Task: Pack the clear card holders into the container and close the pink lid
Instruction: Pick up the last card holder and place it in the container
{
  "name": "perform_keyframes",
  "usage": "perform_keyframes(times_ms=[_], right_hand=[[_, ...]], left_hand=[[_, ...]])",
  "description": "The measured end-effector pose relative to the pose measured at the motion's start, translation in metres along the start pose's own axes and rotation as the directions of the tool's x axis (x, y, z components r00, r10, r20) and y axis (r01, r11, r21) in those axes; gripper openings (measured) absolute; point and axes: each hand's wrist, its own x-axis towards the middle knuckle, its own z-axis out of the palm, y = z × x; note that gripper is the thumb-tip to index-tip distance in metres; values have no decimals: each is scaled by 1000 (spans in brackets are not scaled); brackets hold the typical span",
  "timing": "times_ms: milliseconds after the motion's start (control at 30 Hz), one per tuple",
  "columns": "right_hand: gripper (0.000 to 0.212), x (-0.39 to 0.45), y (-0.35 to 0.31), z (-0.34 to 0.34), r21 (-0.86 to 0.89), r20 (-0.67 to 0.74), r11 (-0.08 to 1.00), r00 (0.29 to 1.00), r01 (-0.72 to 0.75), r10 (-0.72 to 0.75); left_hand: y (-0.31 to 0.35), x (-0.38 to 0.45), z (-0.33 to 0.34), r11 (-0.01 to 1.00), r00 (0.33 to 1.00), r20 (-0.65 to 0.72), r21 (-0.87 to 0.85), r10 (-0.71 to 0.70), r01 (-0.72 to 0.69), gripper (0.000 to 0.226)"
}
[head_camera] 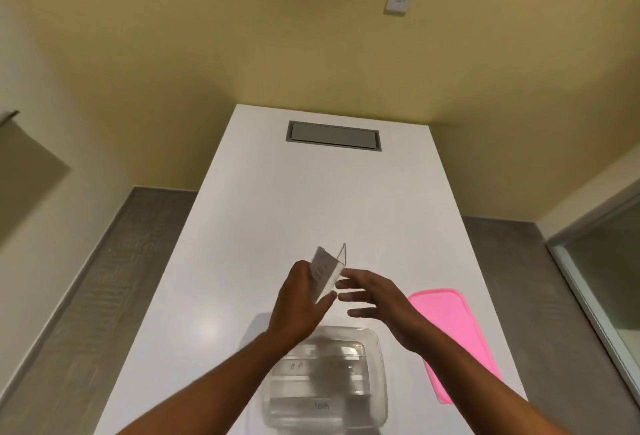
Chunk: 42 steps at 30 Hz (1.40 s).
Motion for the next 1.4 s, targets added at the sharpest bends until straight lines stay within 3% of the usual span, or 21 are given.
perform_keyframes(times_ms=[100,233,333,433,600,700,767,833,867,933,1067,1267,1400], right_hand=[[59,-9,11,11,-296,28,948,993,117,-114],[85,-15,37,24,-659,55,727,977,191,-207],[79,-17,48,30,-765,40,613,965,197,-259],[66,-20,54,33,-750,4,634,961,187,-278],[60,-24,60,30,-706,-59,688,954,169,-295],[55,-25,63,20,-735,-93,669,960,114,-265],[51,-28,66,12,-764,-94,640,965,87,-244],[50,-34,70,5,-796,-84,601,972,68,-221],[51,-37,73,2,-815,-74,576,976,60,-206],[52,-42,82,-1,-840,-66,541,983,38,-172],[47,-49,99,-2,-871,-65,491,981,32,-180],[56,-51,120,1,-896,-56,441,973,50,-224],[51,-42,133,9,-931,-19,359,978,58,-209]], left_hand=[[16,-6,-1,923,964,-49,-303,-262,236,49],[19,-16,-3,698,872,63,-572,-485,430,47],[9,-23,-3,595,844,173,-637,-508,490,39],[5,-31,-5,558,848,239,-663,-473,499,22],[-7,-42,-4,537,859,315,-679,-403,501,26],[-15,-47,-6,686,880,209,-559,-428,466,46],[-27,-53,-13,826,911,61,-399,-409,397,87],[-44,-58,-22,922,957,27,-258,-290,287,118],[-54,-61,-26,960,977,53,-182,-209,215,121],[-70,-67,-33,996,982,172,-10,-80,83,105],[-89,-81,-34,983,949,314,178,-6,-53,56],[-108,-93,-20,811,941,282,496,186,-309,45],[-115,-88,-17,657,920,370,663,128,-358,42]])
